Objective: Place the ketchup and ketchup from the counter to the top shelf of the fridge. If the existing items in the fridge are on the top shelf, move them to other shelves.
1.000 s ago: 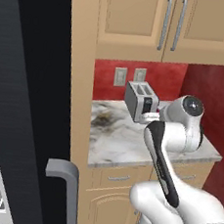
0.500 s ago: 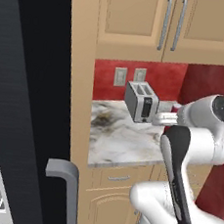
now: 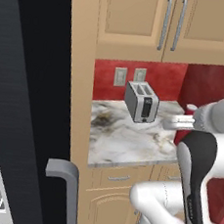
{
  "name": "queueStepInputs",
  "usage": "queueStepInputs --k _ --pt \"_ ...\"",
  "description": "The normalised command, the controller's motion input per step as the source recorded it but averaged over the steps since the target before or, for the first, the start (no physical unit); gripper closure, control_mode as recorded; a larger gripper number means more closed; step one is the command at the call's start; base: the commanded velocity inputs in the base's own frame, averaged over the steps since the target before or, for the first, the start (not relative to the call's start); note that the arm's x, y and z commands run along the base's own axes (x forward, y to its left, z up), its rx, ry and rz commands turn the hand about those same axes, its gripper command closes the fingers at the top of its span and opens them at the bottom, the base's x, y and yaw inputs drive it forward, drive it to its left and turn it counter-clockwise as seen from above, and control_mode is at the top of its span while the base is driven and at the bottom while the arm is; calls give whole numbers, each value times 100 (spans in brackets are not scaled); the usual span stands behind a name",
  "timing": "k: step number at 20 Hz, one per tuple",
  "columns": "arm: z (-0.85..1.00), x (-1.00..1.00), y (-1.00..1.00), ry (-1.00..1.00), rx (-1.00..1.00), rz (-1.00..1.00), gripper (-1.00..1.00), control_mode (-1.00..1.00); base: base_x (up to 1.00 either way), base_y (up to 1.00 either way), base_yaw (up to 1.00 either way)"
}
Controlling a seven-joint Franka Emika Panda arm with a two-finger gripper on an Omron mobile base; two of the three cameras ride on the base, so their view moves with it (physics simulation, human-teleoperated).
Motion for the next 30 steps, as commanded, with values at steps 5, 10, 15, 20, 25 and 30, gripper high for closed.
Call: queueStepInputs --k 5,10,15,20,25,30 --pt "0 -11 0 -1 0 0 100 -100 0 0 0" --pt "0 -6 0 -9 0 0 100 -100 0 0 0" --pt "5 -56 0 -5 1 0 100 -100 0 0 0" --pt "8 -61 -1 0 0 0 100 -100 0 0 0" --pt "0 -7 0 0 0 0 100 -100 0 0 0" --pt "0 -13 0 0 0 0 100 100 -57 -4 0"
